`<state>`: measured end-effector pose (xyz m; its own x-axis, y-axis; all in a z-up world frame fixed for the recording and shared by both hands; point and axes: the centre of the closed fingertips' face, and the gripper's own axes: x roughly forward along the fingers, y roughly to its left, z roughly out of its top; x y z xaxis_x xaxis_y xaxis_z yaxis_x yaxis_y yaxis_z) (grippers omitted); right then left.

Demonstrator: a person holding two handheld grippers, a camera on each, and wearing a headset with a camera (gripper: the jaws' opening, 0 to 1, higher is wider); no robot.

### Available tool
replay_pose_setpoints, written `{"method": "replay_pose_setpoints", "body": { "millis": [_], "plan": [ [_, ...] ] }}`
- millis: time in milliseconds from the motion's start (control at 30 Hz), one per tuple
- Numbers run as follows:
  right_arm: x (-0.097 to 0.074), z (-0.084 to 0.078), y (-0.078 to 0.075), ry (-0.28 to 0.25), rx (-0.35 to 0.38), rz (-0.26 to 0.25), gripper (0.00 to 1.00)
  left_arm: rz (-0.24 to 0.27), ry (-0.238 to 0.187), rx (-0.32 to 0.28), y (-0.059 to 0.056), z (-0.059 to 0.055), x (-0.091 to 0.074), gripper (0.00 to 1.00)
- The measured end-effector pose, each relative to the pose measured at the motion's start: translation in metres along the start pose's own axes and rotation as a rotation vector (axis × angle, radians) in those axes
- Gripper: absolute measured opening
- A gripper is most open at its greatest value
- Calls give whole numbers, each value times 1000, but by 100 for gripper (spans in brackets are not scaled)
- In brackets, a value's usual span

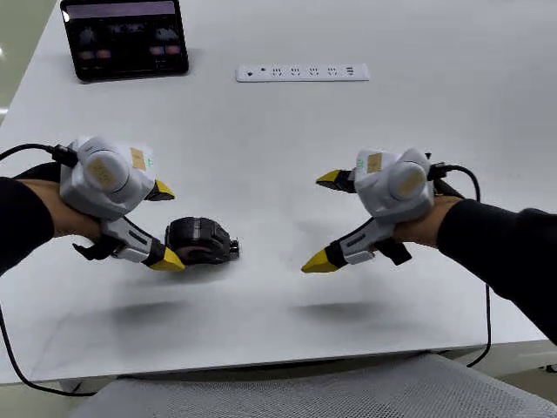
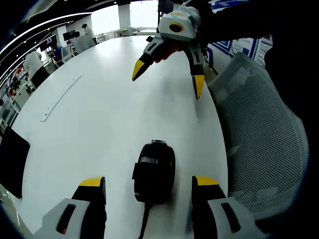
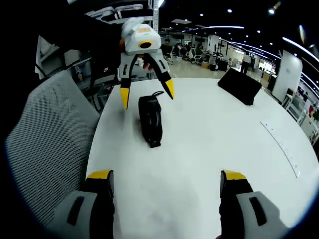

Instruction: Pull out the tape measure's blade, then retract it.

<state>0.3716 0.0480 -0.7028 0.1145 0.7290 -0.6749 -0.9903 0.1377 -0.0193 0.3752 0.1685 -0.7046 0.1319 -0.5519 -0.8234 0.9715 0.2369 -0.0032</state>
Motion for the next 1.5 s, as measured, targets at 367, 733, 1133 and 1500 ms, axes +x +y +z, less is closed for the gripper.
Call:
{"method": "replay_pose_setpoints", "body": {
  "millis": [367, 733, 1133, 1500],
  "plan": [
    [61, 16, 7, 35, -54, 93, 56, -124, 69, 110, -18, 0, 30, 36],
    [86, 22, 1, 41, -70, 85, 39, -33, 110, 192, -8, -2, 32, 34],
    [95, 18, 16, 57, -102, 142, 11, -10, 114, 170, -8, 0, 33, 34],
    [93, 17, 17, 89, -137, 144, 8, -7, 92, 154, -7, 1, 33, 34]
  ]
}}
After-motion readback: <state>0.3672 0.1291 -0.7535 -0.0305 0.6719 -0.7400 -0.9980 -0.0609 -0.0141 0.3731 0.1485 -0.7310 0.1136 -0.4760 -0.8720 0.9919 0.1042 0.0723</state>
